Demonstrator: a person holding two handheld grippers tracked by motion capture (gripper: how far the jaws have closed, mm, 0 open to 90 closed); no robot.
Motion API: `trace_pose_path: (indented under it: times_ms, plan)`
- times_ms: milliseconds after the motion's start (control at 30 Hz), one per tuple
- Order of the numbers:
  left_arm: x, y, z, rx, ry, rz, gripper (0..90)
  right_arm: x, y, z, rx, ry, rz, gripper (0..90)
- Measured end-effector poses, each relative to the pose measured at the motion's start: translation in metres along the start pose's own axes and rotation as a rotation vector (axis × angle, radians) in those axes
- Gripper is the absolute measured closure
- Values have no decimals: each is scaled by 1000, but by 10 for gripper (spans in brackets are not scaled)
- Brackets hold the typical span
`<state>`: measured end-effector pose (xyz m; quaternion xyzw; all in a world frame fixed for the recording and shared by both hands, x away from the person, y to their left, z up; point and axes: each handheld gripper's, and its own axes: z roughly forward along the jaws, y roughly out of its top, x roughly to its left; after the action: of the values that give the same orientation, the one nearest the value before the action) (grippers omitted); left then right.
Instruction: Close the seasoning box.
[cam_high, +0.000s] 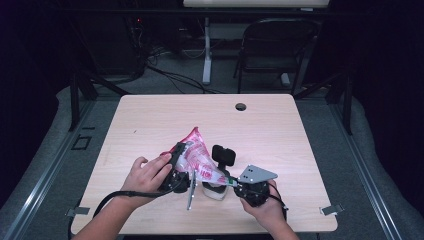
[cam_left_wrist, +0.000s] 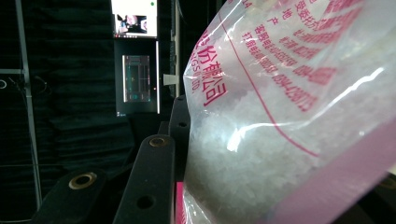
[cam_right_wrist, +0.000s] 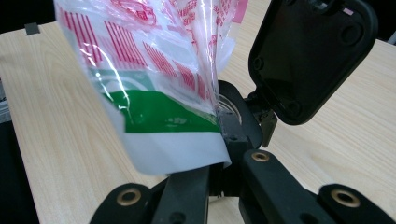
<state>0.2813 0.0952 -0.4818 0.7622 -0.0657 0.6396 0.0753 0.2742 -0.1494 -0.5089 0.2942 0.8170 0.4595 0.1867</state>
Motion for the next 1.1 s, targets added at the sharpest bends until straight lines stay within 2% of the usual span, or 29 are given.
trace_pose_path:
  times_ms: [100,167,400,1100]
  plan:
    - [2,1,-1,-4,6,10,721,1,0,1,0,-1,1,900]
    - [2,1,-1,3,-2,9,721,1,0,1,7,-1,-1,900]
    - [2,2,-2,-10,10,4,721,0,-1,1,17,1,0,900]
    - [4,5,-3,-12,14,-4,721,-1,-2,1,17,3,6,900]
